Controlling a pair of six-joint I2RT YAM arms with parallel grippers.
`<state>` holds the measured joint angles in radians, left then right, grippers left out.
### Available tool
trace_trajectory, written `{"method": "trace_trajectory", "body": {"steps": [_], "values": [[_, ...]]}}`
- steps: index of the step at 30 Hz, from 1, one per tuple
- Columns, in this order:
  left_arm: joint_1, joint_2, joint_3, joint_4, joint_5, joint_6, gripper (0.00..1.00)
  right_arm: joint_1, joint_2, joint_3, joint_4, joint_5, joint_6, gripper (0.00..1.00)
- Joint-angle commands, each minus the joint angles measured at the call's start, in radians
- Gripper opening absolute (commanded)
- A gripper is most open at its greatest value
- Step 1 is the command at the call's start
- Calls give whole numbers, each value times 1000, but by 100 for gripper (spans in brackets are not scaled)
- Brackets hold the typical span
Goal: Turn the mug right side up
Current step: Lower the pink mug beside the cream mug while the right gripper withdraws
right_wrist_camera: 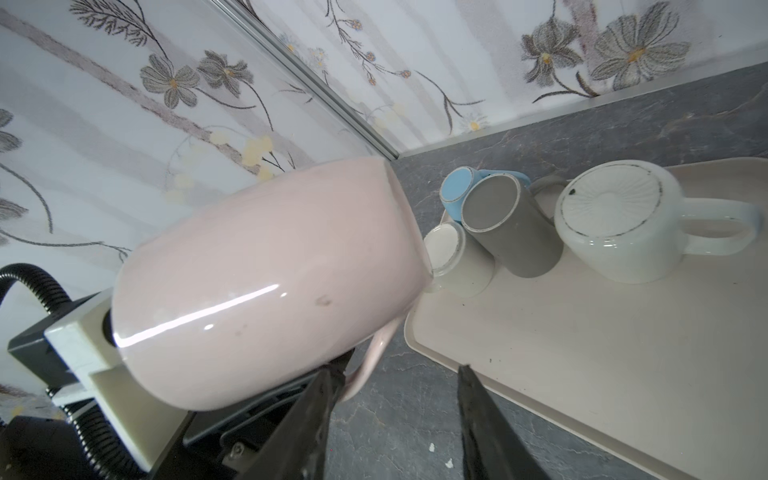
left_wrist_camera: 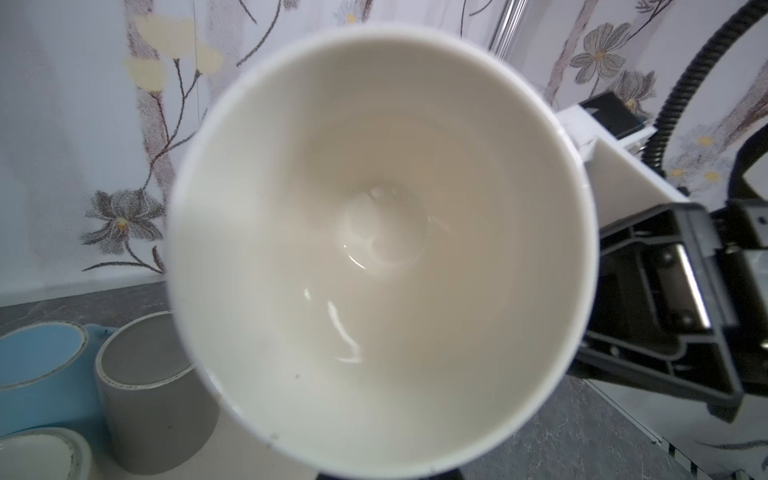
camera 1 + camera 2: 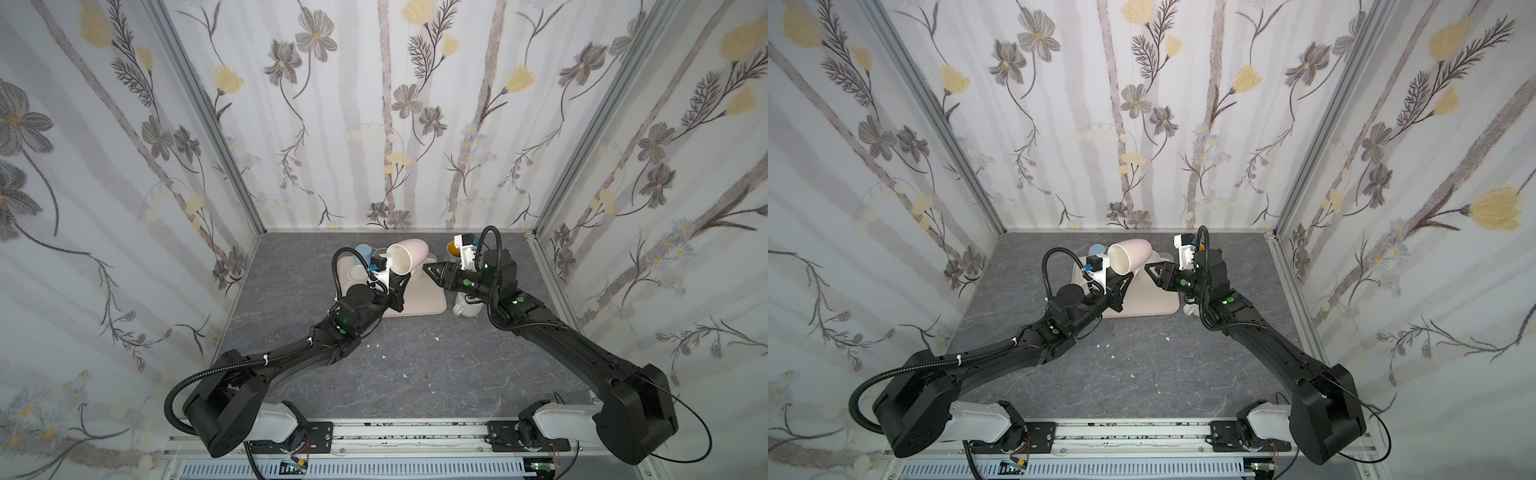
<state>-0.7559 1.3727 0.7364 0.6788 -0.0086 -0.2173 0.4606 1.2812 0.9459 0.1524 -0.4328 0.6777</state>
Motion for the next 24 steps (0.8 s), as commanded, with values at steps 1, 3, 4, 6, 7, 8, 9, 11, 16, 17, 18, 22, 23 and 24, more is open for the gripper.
{"method": "trace_trajectory", "body": {"steps": [1,3,4,6,7,8,9,11,16,17,18,22,23,24], "values": [[-10,26,54,-71,32,-5,0,-51,-36,-9,-85,64,-84,49],[-29,59,94,-146,57,14,0,-117,-52,-17,-120,64,-95,49],[-42,75,111,-174,67,31,0,-146,-56,-23,-126,54,-96,48],[-79,117,150,-233,84,75,0,-209,-65,-38,-132,34,-93,49],[-95,136,171,-265,87,91,0,-232,-66,-45,-134,28,-93,49],[-116,162,202,-302,93,108,0,-256,-69,-52,-134,21,-90,49],[-139,189,235,-343,95,127,0,-278,-72,-60,-136,17,-86,49],[-179,240,295,-410,98,162,0,-317,-77,-73,-134,13,-80,49],[-273,362,450,-547,98,231,0,-405,-114,-97,-141,19,-73,49],[-290,387,478,-570,100,244,0,-422,-125,-102,-143,22,-73,49],[-308,415,509,-593,98,257,0,-439,-137,-105,-143,25,-74,49],[-351,530,652,-715,100,275,0,-478,-168,-116,-146,38,-81,49],[-353,560,682,-738,106,267,0,-484,-174,-120,-146,40,-84,49],[-353,587,708,-753,117,254,0,-490,-178,-125,-147,41,-84,49]]}}
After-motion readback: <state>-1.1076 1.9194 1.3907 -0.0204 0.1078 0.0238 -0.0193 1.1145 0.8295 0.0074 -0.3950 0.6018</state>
